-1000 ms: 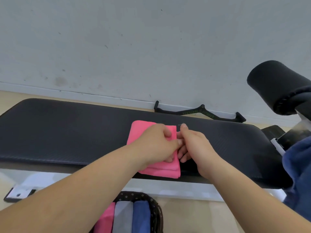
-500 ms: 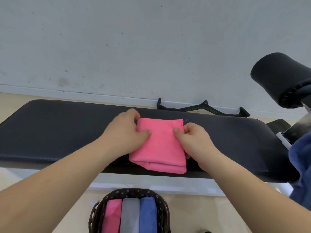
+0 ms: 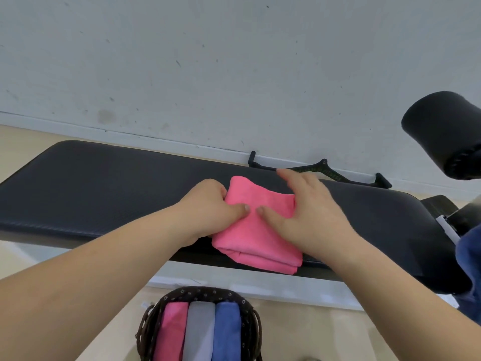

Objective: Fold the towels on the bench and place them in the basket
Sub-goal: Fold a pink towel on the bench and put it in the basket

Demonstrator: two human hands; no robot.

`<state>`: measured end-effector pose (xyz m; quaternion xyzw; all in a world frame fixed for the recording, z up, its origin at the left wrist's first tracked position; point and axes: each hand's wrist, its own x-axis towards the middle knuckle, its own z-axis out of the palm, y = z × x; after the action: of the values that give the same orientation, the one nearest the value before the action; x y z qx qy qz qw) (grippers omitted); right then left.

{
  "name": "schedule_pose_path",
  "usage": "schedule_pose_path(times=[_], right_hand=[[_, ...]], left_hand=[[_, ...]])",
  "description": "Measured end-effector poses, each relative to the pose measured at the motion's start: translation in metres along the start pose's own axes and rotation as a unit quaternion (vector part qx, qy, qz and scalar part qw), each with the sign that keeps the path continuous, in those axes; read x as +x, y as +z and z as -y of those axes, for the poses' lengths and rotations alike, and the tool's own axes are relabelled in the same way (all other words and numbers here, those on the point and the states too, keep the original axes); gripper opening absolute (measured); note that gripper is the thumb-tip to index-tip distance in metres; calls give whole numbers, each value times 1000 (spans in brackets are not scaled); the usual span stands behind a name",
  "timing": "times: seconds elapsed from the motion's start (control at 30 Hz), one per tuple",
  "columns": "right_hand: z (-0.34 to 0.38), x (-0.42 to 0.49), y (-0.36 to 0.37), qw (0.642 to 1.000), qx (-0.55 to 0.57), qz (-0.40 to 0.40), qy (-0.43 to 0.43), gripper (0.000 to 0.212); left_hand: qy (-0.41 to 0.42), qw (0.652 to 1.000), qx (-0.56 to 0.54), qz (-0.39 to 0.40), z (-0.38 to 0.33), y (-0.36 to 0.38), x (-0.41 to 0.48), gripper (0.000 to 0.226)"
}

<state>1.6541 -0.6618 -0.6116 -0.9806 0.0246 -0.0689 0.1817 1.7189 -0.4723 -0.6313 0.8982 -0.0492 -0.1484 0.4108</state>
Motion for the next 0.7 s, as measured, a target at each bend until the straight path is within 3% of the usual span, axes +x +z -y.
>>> schedule_pose_path(times=[0.07,0.17,0.27,0.37,0.43,0.5,0.6,0.7], right_hand=[[2,-4,15,995,-5,76,-66,92],[-7,-5,42,983,-53,165,-63,100],[-7,-1,36,983,-23,182,-30,67],[-7,-1,31,987,-2,156,-39,57],[-6,-1,30,991,10,126,-43,55],[-6,1,29,994,19,104,-39,53],[-4,1,28,993,15,112,-36,52],[-4,0,28,991,25,126,-29,52]], left_hand=[[4,1000,-12,-6,0,-2,-1,40],[30,999,-4,-27,2,-10,-4,28],[127,982,121,-69,3,-24,-14,26],[168,979,108,40,6,-30,-34,57],[179,964,178,83,13,-22,-48,82],[223,946,234,17,27,-5,-53,71],[236,951,176,-91,30,12,-55,47],[249,948,156,-126,27,18,-54,40]])
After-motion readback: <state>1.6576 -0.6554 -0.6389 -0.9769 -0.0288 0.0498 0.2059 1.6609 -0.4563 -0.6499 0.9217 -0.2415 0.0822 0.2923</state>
